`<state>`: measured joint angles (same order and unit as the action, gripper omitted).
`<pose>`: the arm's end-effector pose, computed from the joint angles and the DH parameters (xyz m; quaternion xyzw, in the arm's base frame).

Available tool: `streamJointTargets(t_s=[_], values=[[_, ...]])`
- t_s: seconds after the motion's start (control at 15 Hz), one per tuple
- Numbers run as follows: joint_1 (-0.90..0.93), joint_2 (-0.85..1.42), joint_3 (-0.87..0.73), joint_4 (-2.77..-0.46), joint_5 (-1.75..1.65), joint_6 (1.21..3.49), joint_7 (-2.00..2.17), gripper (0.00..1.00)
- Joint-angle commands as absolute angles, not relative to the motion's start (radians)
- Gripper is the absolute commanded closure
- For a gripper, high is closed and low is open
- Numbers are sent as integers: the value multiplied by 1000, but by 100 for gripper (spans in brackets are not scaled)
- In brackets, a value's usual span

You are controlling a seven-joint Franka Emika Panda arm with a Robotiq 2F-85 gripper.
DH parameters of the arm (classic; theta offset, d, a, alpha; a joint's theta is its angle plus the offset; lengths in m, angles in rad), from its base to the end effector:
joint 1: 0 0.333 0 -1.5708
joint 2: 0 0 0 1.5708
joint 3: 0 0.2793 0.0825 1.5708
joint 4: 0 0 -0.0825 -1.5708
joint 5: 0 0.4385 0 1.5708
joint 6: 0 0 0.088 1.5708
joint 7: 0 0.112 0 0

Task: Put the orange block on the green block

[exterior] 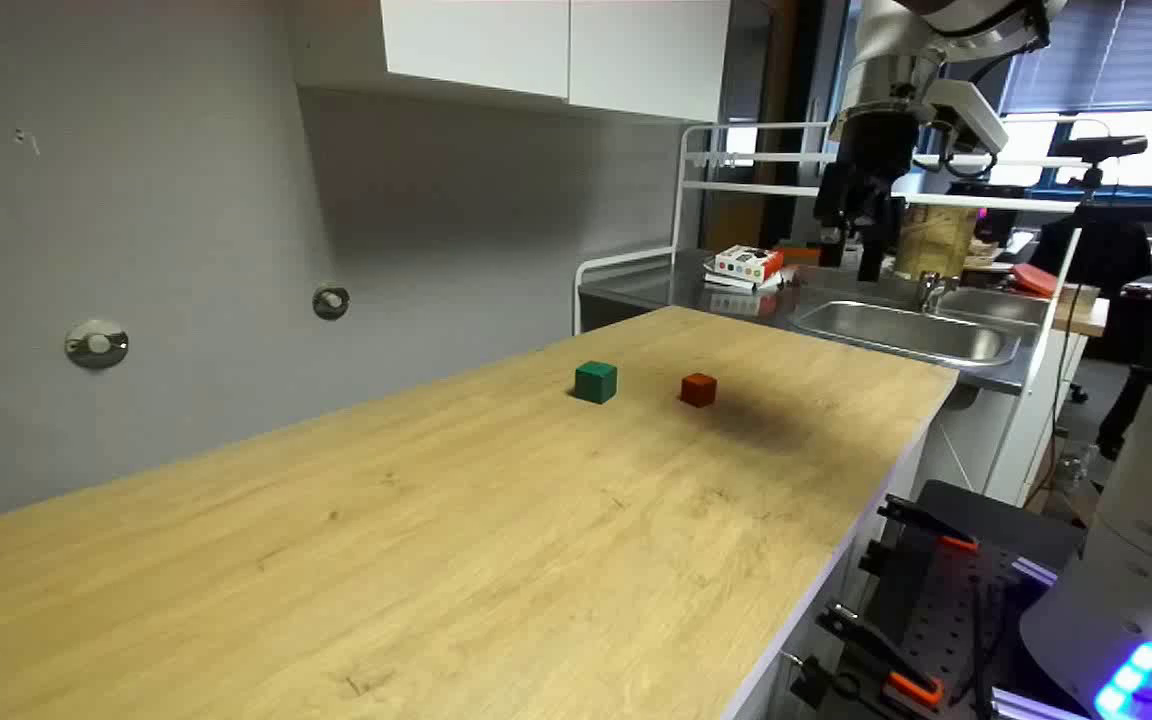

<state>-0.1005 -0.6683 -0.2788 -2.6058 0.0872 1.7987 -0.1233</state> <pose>0.3821 -0.1299 0.3931 -0.9832 0.1042 0.0497 0.1411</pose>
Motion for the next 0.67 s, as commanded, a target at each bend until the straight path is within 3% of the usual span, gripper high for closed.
streamJointTargets(t_s=[0.0,0.6], values=[[-127,-663,-256,-2604,101,1797,-137,0],[-138,-635,-239,-2594,90,1818,-99,0]])
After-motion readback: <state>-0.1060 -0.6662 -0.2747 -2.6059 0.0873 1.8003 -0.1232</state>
